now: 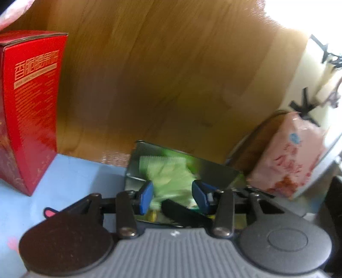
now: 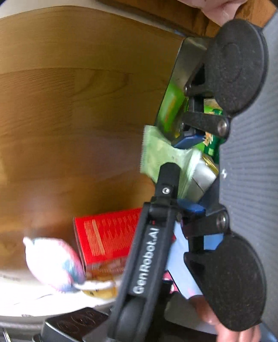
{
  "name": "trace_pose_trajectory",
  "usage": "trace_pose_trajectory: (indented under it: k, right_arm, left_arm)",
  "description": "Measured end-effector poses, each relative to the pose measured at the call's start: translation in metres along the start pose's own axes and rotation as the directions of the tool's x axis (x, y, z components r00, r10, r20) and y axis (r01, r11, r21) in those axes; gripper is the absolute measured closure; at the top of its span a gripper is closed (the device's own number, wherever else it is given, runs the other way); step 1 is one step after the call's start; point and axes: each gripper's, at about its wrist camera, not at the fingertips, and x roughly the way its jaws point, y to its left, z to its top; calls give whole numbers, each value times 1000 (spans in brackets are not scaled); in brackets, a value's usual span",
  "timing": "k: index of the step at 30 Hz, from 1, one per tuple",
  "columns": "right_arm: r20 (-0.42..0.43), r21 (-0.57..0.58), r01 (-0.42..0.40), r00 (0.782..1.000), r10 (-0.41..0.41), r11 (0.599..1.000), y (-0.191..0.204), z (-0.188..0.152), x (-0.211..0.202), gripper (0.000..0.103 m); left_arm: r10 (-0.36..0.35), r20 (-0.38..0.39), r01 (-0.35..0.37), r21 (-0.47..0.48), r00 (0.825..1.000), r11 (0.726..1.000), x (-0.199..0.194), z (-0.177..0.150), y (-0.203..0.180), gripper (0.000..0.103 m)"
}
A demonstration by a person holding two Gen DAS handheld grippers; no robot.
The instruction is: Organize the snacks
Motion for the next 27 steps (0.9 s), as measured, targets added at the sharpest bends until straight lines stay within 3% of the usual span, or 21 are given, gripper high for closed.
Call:
trace_pose_trajectory:
  k: [6, 10, 15, 18, 20, 24, 27]
  right_arm:
    - [46, 22, -18, 999, 17, 1000, -3, -17, -36, 43]
    - [54, 28, -94, 994, 93, 995, 16, -34, -55, 41]
    - [-73, 32, -242, 967, 244, 970, 51, -52, -44, 42]
    - [-150, 108, -259, 950, 273, 960, 57, -57, -22, 43]
    - [-182, 172, -230, 948, 260, 958, 53, -60, -7, 45]
    - [-200, 305, -217, 937, 285, 927, 45, -64, 7, 67]
    - [-205, 299, -214, 937, 282, 930, 53, -66, 2, 67]
  left_arm:
    - [-58, 53, 61, -50, 997, 997, -38, -22, 26, 56]
    - [11, 27, -8, -116, 1000, 993, -67, -44, 50, 56]
    - [34, 10, -31, -215, 999, 976, -103, -94, 79, 56]
    - [9, -9, -12, -292, 1000, 956, -111, -125, 89, 56]
    - [-10, -21, 3, -315, 1000, 949, -106, -138, 90, 57]
    - [-24, -29, 13, -328, 999, 944, -93, -151, 91, 64]
    - [-28, 3, 27, -348, 1000, 937, -94, -155, 98, 64]
